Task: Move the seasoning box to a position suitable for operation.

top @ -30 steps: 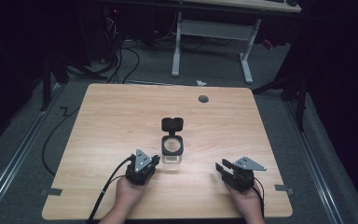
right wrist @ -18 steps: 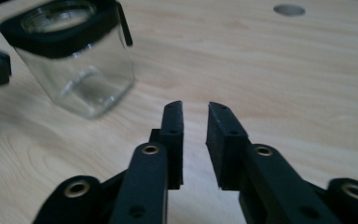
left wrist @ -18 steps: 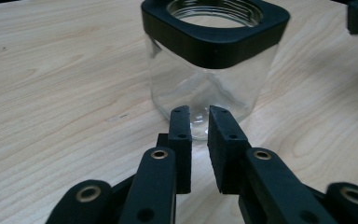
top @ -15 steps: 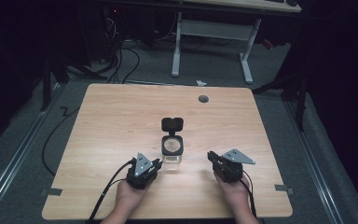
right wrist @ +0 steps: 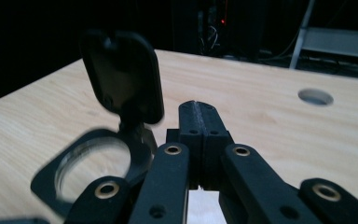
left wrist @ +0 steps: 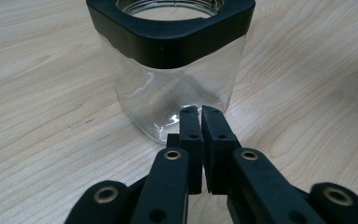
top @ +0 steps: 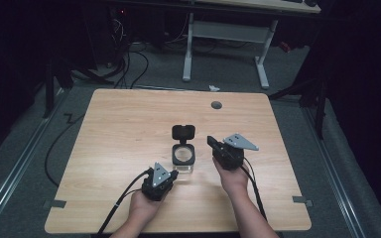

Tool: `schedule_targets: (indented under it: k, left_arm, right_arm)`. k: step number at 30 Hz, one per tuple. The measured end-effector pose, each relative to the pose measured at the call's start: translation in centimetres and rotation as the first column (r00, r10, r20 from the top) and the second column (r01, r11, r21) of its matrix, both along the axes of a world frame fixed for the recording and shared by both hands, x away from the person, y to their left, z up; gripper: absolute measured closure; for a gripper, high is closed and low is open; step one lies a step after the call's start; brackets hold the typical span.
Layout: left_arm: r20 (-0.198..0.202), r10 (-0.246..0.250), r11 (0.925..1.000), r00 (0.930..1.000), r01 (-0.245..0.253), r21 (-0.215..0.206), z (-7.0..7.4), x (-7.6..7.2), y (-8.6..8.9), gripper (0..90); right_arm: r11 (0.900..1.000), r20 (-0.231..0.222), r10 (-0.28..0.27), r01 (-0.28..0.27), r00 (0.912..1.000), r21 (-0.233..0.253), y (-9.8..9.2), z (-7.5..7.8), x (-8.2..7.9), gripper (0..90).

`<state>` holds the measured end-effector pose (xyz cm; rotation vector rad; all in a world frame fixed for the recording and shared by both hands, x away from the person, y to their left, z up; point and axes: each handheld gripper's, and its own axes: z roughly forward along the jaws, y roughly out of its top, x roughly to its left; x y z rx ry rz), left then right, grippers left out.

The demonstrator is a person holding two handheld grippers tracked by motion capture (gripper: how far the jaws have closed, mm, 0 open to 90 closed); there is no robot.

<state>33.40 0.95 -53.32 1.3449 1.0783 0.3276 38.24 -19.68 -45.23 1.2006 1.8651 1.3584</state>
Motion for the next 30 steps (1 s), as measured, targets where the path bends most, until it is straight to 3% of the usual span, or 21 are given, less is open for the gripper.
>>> schedule_targets:
  k: [17, 30]
  left_arm:
    - [-0.021, 0.011, 0.9997, 0.9997, -0.012, -0.024, -0.2, 0.7, 0.0, 90.0]
    - [-0.024, 0.015, 0.9997, 0.9996, -0.016, -0.020, -0.2, 0.7, 0.0, 90.0]
  right_arm:
    - [0.999, 0.016, 0.042, -0.042, 0.9990, -0.007, 3.0, 3.6, 4.0, 90.0]
    - [0.997, -0.008, 0.070, -0.070, 0.9975, -0.034, 4.6, 3.7, 5.1, 90.0]
